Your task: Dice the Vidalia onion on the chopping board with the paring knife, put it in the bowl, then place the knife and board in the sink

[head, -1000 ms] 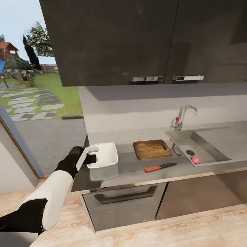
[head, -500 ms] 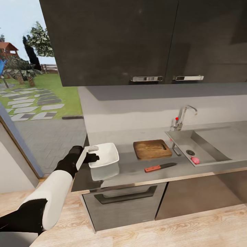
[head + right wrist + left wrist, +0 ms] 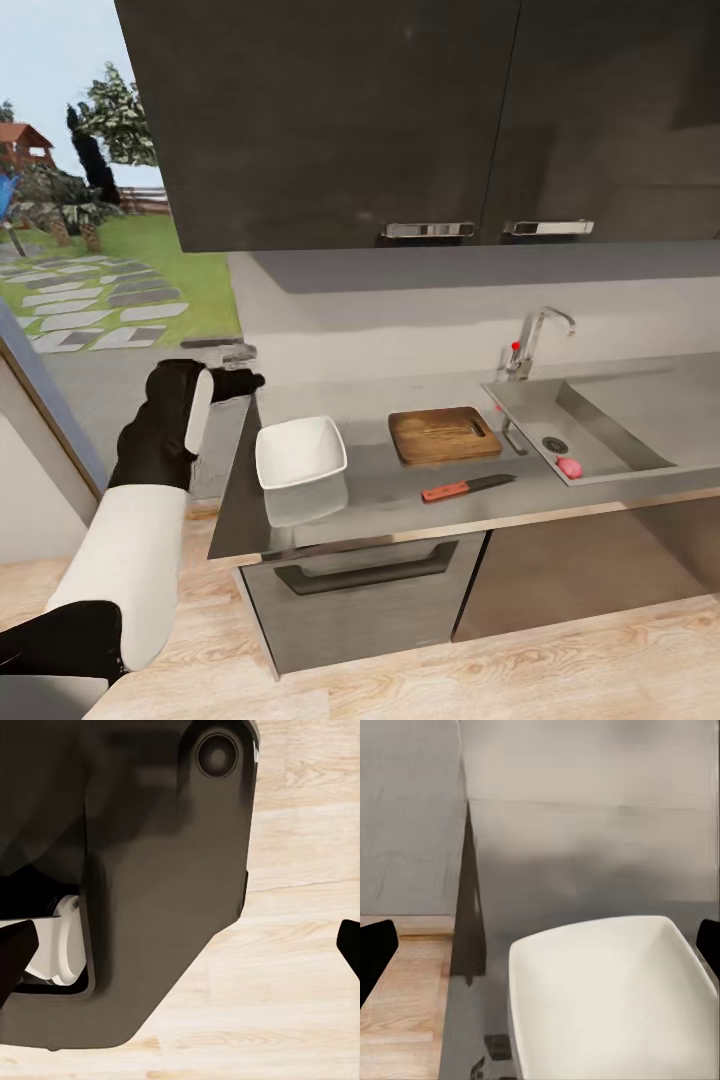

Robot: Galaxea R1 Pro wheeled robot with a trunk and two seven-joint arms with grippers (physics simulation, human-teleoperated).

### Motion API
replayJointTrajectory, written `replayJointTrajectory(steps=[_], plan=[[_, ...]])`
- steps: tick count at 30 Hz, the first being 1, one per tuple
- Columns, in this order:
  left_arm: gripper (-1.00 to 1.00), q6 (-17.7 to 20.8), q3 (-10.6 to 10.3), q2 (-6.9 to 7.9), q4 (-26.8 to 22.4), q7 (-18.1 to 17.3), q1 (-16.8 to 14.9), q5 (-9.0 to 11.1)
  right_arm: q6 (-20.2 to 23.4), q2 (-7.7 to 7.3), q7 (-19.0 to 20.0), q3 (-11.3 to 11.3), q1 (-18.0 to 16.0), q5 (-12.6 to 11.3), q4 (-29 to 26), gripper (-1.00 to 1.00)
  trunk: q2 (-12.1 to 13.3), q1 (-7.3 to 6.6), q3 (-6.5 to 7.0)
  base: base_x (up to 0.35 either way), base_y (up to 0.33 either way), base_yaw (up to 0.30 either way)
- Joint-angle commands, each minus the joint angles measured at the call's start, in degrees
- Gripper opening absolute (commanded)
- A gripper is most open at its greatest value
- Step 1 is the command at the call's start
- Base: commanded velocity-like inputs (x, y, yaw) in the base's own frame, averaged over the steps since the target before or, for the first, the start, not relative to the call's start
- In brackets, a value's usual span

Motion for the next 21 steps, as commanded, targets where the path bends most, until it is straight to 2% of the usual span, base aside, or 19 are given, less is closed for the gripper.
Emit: replayJointTrajectory(steps=[1, 7, 12, 21], plan=[[1.0, 0.49, 0.05, -0.04, -1.64, 0.14, -0.06, 0.04, -0.21, -0.03, 0.08, 0.45, -0.05, -0.27, 0.06, 1.0, -0.11, 0.04, -0.13, 0.0, 0.0, 0.0], [1.0, 0.59, -0.02, -0.21, 1.28, 0.14, -0.06, -0.02, -0.33, -0.05, 0.05, 0.38, -0.05, -0.23, -0.06, 1.0, -0.11, 0.04, -0.13, -0.098, 0.0, 0.0], [1.0, 0.49, -0.02, -0.28, 3.54, 0.14, -0.06, -0.03, -0.97, -0.21, 0.0, 0.38, -0.05, -0.09, -0.65, 1.0, -0.11, 0.04, -0.13, -0.306, 0.0, 0.0], [1.0, 0.45, -0.02, -0.3, 4.72, 0.14, -0.06, -0.04, -3.73, -0.1, 0.07, 0.26, -0.05, -0.17, -1.07, 1.0, -0.11, 0.04, -0.13, -0.334, 0.0, 0.0]])
